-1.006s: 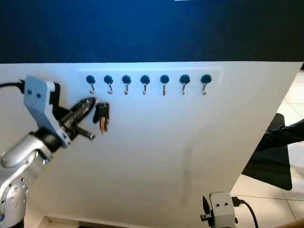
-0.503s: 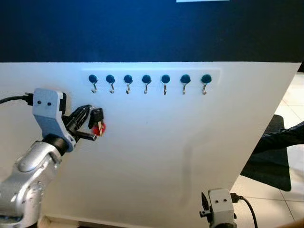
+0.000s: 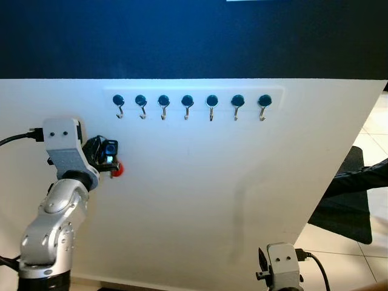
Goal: Hang keys on a hook
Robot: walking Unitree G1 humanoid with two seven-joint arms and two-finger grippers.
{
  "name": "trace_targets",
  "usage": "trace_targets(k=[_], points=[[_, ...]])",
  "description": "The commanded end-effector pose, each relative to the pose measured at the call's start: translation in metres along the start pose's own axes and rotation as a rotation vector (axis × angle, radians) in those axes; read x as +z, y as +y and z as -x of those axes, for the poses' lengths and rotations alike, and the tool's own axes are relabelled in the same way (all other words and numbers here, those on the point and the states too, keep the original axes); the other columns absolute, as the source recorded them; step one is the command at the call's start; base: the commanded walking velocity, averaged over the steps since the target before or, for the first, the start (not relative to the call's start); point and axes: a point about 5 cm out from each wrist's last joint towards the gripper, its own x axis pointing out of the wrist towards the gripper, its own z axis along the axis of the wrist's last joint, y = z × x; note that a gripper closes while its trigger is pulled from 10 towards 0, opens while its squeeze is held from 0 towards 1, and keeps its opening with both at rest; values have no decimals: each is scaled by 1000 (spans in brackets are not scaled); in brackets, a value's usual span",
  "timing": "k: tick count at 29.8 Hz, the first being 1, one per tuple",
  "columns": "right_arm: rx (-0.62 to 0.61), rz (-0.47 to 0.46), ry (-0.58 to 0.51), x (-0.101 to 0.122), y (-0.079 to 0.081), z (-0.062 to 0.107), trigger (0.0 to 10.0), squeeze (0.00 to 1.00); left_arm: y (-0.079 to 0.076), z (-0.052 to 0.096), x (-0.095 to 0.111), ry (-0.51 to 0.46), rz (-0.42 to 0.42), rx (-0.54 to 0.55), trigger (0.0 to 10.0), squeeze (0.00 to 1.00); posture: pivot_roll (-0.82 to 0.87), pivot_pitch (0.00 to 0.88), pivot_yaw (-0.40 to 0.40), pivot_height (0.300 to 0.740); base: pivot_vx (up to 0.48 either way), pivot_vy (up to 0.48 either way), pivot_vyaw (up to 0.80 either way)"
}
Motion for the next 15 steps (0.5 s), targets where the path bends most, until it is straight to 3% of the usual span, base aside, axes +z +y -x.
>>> trace_targets(k=[1, 4, 12, 15], points=[[11, 4, 10, -3, 2, 3, 10000, 0, 1, -4, 2, -30, 15, 37, 10000, 0, 57, 113, 71, 740, 0, 0, 0], [17, 5, 7, -1, 3, 0, 10000, 0, 0, -11, 5, -52, 31, 64, 10000, 0, 57, 111, 69, 740, 0, 0, 0], [20, 7, 7, -1, 3, 0, 10000, 0, 1, -14, 6, -64, 41, 78, 10000, 0, 58, 109, 67, 740, 0, 0, 0], [18, 8, 8, -2, 2, 0, 10000, 0, 5, -10, 10, -84, -8, 80, 10000, 0, 54, 111, 70, 740, 0, 0, 0]])
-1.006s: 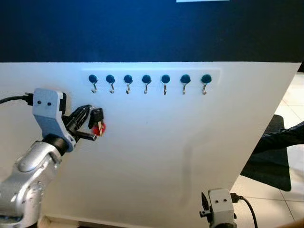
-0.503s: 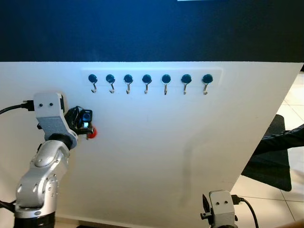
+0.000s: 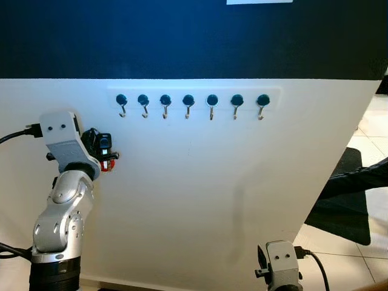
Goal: Hang keys on a hook
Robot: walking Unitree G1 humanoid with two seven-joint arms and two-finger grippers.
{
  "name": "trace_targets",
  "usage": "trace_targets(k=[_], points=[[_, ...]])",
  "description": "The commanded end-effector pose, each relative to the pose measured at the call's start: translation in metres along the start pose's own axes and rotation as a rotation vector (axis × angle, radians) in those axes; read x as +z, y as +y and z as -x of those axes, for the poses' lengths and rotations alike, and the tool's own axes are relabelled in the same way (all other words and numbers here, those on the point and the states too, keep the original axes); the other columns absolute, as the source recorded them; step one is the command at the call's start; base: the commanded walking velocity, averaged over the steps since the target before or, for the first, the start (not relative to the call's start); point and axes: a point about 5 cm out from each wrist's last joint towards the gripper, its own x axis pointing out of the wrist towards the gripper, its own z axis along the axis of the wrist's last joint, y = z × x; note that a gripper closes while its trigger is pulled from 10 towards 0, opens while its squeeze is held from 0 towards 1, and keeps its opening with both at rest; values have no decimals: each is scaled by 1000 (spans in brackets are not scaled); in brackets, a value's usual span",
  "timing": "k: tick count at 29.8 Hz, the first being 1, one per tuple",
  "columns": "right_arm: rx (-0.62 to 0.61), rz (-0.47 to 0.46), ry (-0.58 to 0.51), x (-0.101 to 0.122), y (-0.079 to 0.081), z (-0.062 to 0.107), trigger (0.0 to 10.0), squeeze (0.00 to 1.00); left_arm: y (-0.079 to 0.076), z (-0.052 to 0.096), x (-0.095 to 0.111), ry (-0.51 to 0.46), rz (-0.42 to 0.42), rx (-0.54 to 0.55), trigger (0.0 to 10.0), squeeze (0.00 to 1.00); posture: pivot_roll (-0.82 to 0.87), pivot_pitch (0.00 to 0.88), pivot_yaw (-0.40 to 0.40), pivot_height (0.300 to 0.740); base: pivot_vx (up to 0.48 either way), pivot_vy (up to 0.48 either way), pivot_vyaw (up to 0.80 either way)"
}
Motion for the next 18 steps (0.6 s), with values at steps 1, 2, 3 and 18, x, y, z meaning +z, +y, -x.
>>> trace_targets(k=[1, 2, 3, 18], points=[[13, 7, 20, -5, 2, 3, 10000, 0, 5, 2, 7, -40, -35, 14, 10000, 0, 54, 111, 70, 740, 0, 0, 0], [13, 7, 20, -5, 2, 3, 10000, 0, 5, 2, 7, -40, -35, 14, 10000, 0, 54, 111, 70, 740, 0, 0, 0], [10, 7, 21, -5, 0, 4, 10000, 0, 7, 7, 18, -87, -166, -14, 10000, 0, 56, 117, 72, 740, 0, 0, 0], [26, 5, 29, -6, 5, 4, 10000, 0, -20, 29, 53, -281, -603, -187, 10000, 0, 86, 126, 66, 740, 0, 0, 0]])
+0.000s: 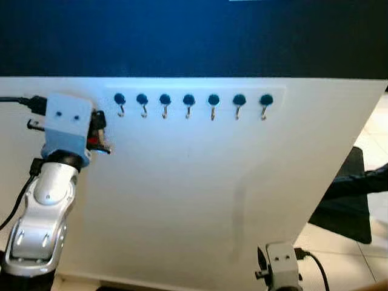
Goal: Hang keys on a hook
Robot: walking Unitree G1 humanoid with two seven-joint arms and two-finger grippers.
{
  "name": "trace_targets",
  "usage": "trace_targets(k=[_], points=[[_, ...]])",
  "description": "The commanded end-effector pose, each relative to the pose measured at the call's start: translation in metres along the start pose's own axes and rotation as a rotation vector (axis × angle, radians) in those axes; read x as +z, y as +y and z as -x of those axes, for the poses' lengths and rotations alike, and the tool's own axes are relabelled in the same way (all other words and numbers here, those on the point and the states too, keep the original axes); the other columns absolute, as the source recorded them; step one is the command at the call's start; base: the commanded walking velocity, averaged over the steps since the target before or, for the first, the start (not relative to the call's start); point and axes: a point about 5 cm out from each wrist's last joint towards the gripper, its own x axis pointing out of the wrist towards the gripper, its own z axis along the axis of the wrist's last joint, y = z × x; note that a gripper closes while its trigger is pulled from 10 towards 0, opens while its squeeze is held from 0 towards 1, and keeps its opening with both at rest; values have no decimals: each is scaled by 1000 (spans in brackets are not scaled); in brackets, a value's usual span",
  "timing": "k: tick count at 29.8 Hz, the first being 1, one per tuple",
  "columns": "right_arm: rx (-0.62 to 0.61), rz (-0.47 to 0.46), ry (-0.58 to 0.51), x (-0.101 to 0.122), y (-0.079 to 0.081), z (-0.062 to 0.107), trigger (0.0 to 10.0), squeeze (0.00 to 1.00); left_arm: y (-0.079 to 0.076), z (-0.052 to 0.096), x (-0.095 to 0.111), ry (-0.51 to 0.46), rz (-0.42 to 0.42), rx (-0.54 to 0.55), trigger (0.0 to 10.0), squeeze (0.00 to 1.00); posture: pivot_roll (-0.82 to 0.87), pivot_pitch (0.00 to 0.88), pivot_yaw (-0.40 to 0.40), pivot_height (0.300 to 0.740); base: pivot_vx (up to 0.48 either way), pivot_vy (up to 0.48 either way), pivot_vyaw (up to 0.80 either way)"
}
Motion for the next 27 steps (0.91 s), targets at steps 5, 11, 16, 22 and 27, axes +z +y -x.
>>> trace_targets(k=[5, 11, 16, 22, 27], points=[[27, 2, 24, -5, 6, 3, 10000, 0, -14, 2, 10, -60, -93, -72, 10000, 0, 82, 125, 67, 740, 0, 0, 0], [21, 2, 25, -5, 5, 4, 10000, 0, -19, 0, 11, -67, -95, -87, 10000, 0, 74, 127, 72, 740, 0, 0, 0], [14, 2, 27, -6, 4, 5, 10000, 0, -20, -2, 13, -77, -93, -86, 10000, 0, 71, 127, 77, 740, 0, 0, 0], [12, 1, 29, -7, 4, 6, 10000, 0, -20, -2, 14, -78, -109, -91, 10000, 0, 77, 128, 75, 740, 0, 0, 0], [17, 0, 27, -6, 6, 5, 10000, 0, -23, -1, 12, -74, -127, -104, 10000, 0, 80, 129, 74, 740, 0, 0, 0]])
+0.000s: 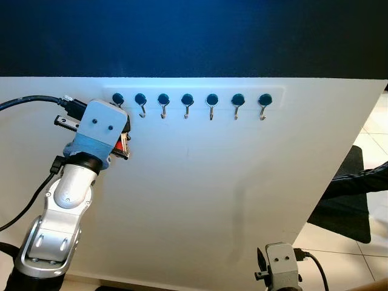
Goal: Hang keys on a hook
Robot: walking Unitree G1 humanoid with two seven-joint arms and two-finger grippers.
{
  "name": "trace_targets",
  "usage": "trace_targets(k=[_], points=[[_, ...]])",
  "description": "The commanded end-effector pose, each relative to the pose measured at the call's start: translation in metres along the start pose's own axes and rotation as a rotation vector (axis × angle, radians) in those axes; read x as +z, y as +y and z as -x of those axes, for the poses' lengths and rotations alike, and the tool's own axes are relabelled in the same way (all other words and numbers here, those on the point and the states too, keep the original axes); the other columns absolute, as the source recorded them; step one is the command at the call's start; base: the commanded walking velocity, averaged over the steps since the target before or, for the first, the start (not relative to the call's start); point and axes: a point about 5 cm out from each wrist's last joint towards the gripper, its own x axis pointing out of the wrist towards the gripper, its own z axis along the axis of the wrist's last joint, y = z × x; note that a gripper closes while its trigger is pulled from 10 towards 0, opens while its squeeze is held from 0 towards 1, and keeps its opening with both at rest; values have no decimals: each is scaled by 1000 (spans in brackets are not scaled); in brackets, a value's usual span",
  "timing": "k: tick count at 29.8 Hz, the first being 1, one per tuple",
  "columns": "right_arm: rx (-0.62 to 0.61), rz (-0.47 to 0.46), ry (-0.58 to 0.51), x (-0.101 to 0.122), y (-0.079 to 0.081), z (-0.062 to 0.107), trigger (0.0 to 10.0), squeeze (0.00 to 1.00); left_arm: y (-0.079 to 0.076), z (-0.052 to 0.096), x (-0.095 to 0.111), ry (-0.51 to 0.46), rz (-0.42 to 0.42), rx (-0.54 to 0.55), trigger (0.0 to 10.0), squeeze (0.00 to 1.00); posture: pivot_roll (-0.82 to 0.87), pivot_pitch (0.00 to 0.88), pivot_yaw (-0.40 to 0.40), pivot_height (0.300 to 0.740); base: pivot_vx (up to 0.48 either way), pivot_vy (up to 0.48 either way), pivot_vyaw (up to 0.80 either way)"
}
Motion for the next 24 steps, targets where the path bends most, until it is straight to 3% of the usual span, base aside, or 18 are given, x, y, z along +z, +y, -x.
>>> trace_targets(k=[1, 19, 24], points=[[13, 0, 22, -5, 4, 3, 10000, 0, -1, 1, 4, -24, -32, -14, 10000, 0, 80, 129, 74, 740, 0, 0, 0], [7, -1, 22, -5, 4, 3, 10000, 0, -12, 0, -5, 21, -90, -63, 10000, 0, 72, 128, 81, 740, 0, 0, 0], [6, -1, 23, -5, 3, 3, 10000, 0, -13, 1, -16, 73, -119, -75, 10000, 0, 73, 126, 80, 740, 0, 0, 0]])
